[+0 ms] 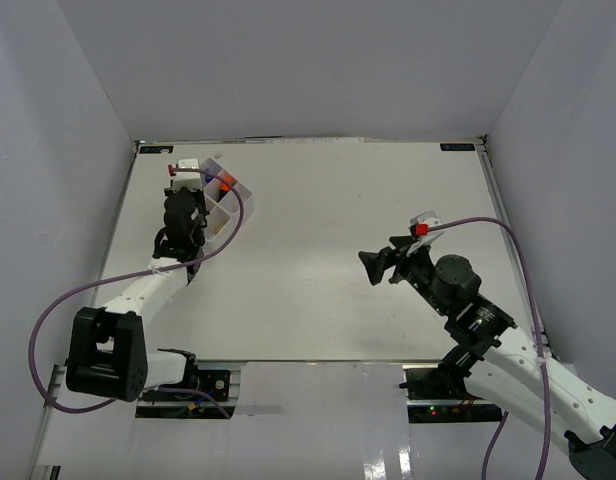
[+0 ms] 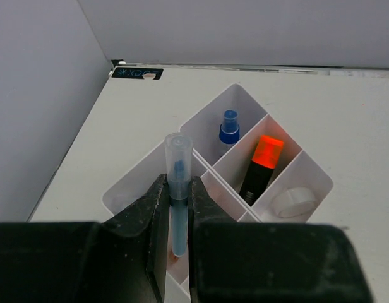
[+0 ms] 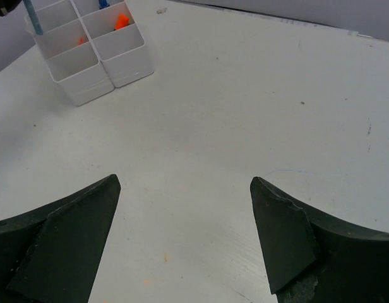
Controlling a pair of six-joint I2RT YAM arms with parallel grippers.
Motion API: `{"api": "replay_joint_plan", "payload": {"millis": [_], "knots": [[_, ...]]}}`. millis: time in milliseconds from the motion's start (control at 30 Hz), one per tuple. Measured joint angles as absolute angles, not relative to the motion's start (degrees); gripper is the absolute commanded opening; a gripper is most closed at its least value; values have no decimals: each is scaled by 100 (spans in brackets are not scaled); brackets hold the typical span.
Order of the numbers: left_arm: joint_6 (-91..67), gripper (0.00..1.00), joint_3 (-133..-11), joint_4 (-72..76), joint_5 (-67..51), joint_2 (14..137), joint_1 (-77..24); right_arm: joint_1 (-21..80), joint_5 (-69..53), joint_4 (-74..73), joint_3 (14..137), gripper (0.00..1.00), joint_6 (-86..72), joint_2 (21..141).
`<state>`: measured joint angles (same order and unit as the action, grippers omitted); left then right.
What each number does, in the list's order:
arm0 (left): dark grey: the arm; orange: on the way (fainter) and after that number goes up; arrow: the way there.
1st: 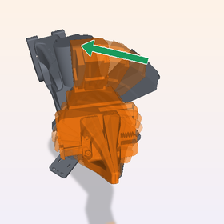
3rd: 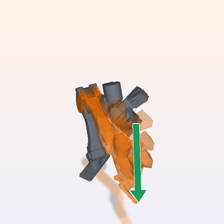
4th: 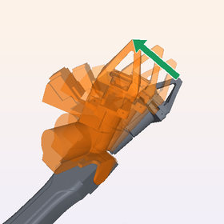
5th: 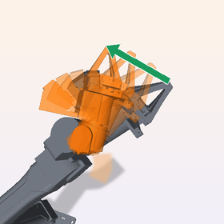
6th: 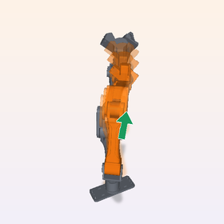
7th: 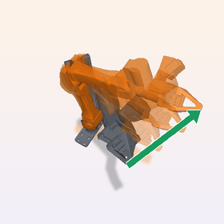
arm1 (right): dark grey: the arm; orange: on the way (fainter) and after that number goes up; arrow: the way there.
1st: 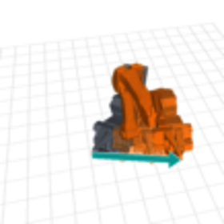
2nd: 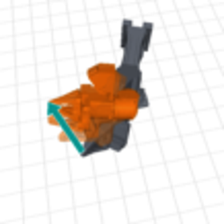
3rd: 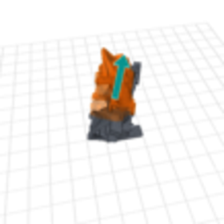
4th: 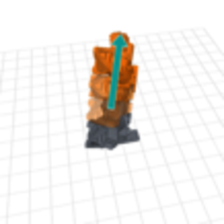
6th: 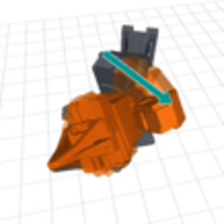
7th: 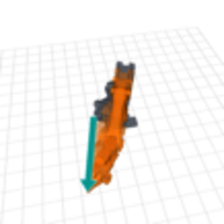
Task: Sort the stationery into containers
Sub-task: Place the pen in the storage box, then reset both arms
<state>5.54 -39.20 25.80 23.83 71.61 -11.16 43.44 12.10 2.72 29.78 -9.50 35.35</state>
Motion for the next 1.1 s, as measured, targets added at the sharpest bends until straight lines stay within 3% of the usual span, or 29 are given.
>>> {"api": "replay_joint_plan", "payload": {"millis": [100, 300, 367, 433, 567, 833, 933, 1100], "knots": [[545, 14, -3933, 2672, 2287, 7441, -965, 4344, 1184, 268, 2884, 90, -930, 3341], [440, 16, -3933, 2895, 2152, 7933, -860, 4344, 1203, 250, 2825, 90, -869, 3133], [362, 24, -3911, 2932, 2128, 8014, -847, 4344, 1208, 233, 2825, 90, -860, 3094], [279, 41, -3874, 2950, 2121, 8040, -834, 4344, 1216, 169, 2825, 90, -858, 3048], [115, 61, -3782, 2995, 2141, 7992, -825, 4344, 1313, -1, 2825, 90, -858, 2943], [-257, 82, -3688, 2635, 2126, 7531, -821, 4344, 1658, -480, 2834, 90, -854, 2665], [-521, 96, -3791, 1957, 2078, 6980, -819, 4344, 1874, -777, 2880, 90, -854, 2486], [-987, 98, -4652, 189, 1789, 5686, -819, 4344, 2309, -1310, 3253, 90, -838, 2130]]}}
